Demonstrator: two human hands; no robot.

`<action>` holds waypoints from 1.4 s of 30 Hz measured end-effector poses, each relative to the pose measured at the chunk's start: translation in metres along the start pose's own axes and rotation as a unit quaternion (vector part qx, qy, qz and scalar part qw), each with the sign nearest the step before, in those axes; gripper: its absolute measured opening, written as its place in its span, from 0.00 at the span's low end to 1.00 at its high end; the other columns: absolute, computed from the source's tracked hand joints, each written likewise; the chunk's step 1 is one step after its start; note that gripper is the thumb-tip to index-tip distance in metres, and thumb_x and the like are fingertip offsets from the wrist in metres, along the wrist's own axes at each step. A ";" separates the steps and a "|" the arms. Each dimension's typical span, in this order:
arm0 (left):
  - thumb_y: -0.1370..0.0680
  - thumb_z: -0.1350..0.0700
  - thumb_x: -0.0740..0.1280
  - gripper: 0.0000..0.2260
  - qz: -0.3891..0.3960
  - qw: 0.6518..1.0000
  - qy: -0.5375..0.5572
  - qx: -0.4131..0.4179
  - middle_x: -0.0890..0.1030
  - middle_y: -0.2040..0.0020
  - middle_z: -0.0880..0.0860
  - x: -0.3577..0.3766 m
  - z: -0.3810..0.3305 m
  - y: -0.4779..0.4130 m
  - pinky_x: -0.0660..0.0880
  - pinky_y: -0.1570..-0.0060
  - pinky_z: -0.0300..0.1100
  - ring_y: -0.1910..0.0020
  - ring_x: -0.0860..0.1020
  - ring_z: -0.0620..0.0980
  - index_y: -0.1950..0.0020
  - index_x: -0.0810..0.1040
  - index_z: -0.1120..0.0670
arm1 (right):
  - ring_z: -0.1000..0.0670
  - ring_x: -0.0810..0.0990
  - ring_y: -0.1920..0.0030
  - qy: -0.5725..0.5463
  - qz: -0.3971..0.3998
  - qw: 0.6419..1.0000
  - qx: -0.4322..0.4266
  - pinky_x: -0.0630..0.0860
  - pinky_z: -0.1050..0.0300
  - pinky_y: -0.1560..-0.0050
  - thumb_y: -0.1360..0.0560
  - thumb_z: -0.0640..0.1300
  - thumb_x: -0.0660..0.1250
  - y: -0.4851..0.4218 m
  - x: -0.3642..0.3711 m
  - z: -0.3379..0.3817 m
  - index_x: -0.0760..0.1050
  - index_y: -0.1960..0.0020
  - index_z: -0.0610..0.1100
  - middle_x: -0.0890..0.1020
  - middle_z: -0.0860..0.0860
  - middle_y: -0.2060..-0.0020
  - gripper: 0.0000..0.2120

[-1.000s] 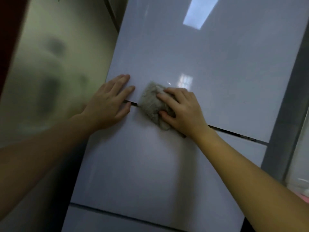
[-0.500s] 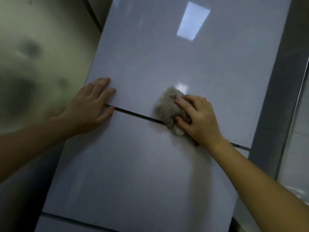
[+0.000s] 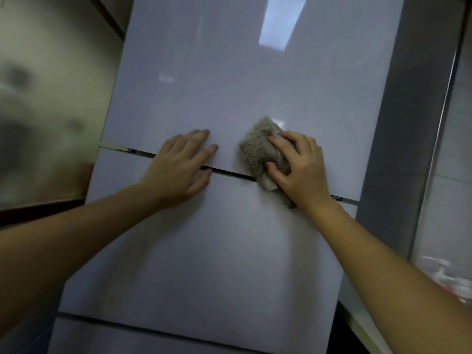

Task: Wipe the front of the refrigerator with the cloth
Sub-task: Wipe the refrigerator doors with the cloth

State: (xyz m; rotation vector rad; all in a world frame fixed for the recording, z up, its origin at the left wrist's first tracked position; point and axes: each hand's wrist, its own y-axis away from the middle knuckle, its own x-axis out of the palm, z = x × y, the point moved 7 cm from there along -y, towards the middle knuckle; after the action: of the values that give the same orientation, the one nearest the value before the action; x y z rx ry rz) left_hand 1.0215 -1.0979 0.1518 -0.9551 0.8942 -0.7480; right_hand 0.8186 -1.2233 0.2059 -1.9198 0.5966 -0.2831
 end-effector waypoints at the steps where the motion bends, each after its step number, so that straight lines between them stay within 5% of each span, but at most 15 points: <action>1: 0.20 0.43 0.54 0.25 0.000 1.000 0.001 -0.006 0.66 0.24 0.60 0.001 -0.004 -0.002 0.64 0.29 0.55 0.25 0.66 0.61 0.27 0.69 0.54 | 0.43 0.75 0.39 -0.003 -0.004 1.000 0.022 0.71 0.48 0.42 0.25 0.52 0.70 0.004 -0.005 -0.010 0.77 0.33 0.47 0.78 0.46 0.37 0.22; 10: 0.20 0.43 0.55 0.26 0.001 1.000 0.013 -0.019 0.65 0.24 0.61 0.003 -0.010 -0.001 0.63 0.26 0.60 0.25 0.64 0.62 0.26 0.68 0.55 | 0.44 0.72 0.36 -0.023 -0.105 0.968 0.227 0.69 0.50 0.36 0.25 0.50 0.70 0.026 -0.037 -0.060 0.76 0.32 0.46 0.75 0.45 0.37 0.22; 12: 0.20 0.43 0.55 0.26 0.003 1.000 0.011 -0.020 0.65 0.23 0.61 0.003 -0.009 -0.001 0.62 0.26 0.60 0.24 0.64 0.62 0.25 0.67 0.55 | 0.43 0.72 0.37 -0.023 -0.073 0.979 0.191 0.67 0.52 0.38 0.25 0.51 0.70 0.027 -0.027 -0.043 0.76 0.31 0.46 0.75 0.44 0.36 0.23; 17: 0.21 0.45 0.57 0.26 -0.002 1.000 0.011 -0.011 0.66 0.24 0.61 0.004 -0.008 0.001 0.62 0.26 0.59 0.24 0.64 0.62 0.25 0.68 0.54 | 0.42 0.76 0.39 0.021 0.052 0.996 -0.065 0.72 0.46 0.43 0.26 0.52 0.69 0.042 -0.007 -0.001 0.77 0.32 0.46 0.79 0.44 0.37 0.24; 27: 0.21 0.43 0.56 0.27 0.014 1.000 0.022 -0.016 0.63 0.22 0.60 0.006 -0.007 0.005 0.60 0.24 0.58 0.23 0.62 0.60 0.24 0.65 0.53 | 0.42 0.74 0.37 -0.007 -0.080 0.977 0.197 0.64 0.56 0.38 0.24 0.51 0.67 0.082 -0.036 -0.040 0.77 0.32 0.46 0.76 0.45 0.37 0.22; 34: 0.21 0.46 0.58 0.24 0.004 0.998 0.056 0.005 0.68 0.25 0.59 -0.008 0.009 0.019 0.65 0.29 0.53 0.27 0.68 0.58 0.27 0.69 0.54 | 0.42 0.72 0.37 -0.008 -0.065 0.977 0.203 0.61 0.57 0.40 0.25 0.52 0.67 0.072 -0.027 -0.024 0.76 0.32 0.46 0.75 0.45 0.36 0.23; 42: 0.21 0.48 0.58 0.22 0.010 0.995 0.030 -0.090 0.70 0.27 0.59 -0.011 0.093 0.103 0.73 0.40 0.54 0.34 0.73 0.61 0.30 0.71 0.56 | 0.44 0.72 0.38 -0.030 -0.013 0.995 0.097 0.68 0.51 0.41 0.26 0.50 0.71 0.020 0.022 0.050 0.76 0.32 0.48 0.76 0.47 0.37 0.23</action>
State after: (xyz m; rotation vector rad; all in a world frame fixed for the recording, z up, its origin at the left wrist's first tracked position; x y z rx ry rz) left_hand 1.1136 -1.0153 0.0888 -1.0852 1.0343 -0.6903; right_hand 0.8539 -1.2018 0.1655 -1.7435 0.4867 -0.2869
